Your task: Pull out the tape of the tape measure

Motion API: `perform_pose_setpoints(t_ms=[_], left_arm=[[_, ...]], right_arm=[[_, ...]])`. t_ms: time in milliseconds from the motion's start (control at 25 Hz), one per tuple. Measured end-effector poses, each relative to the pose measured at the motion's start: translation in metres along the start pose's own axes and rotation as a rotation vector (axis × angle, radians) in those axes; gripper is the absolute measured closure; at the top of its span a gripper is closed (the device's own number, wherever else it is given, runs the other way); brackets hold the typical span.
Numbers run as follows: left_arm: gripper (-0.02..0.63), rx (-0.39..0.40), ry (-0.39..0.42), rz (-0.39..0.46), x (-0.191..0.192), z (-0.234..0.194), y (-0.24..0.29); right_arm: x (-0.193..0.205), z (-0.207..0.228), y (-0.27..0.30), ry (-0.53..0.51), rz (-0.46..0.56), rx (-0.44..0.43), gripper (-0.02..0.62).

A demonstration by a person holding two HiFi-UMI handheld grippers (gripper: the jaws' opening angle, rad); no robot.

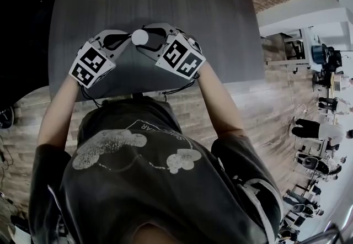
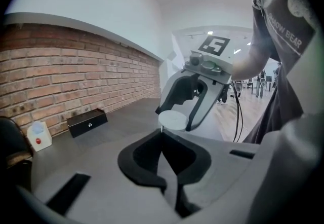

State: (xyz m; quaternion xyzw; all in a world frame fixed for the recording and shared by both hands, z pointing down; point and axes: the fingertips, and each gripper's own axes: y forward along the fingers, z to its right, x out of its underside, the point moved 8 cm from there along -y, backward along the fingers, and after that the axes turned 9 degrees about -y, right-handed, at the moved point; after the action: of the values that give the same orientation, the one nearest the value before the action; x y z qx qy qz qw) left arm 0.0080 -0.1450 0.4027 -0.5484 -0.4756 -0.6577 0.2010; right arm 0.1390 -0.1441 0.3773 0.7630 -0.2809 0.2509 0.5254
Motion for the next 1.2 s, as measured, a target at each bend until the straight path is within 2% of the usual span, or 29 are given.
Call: perform_pose_setpoints(t_ms=[280, 560, 760, 1000, 1200], left_arm=[[0.597, -0.036, -0.017, -0.030, -0.008, -0.009, 0.001], [0.597, -0.072, 0.051, -0.084, -0.017, -0.010, 0.006], [0.597, -0.116, 0.000, -0.096, -0.016, -0.022, 0.002], [0.597, -0.183, -0.026, -0.110, -0.028, -0.033, -0.007], [0.597, -0.242, -0.087, -0.112, -0.023, -0.039, -0.017]], right_arm=[[0.003, 0.011, 0.001, 0.098, 0.033, 0.041, 0.365], [0.013, 0.025, -0.004, 0.126, 0.042, 0.064, 0.365], [0.032, 0.046, -0.015, 0.164, 0.040, 0.113, 0.365], [0.047, 0.065, -0.022, 0.179, 0.073, 0.149, 0.365], [0.060, 0.077, -0.019, 0.194, 0.102, 0.140, 0.365]])
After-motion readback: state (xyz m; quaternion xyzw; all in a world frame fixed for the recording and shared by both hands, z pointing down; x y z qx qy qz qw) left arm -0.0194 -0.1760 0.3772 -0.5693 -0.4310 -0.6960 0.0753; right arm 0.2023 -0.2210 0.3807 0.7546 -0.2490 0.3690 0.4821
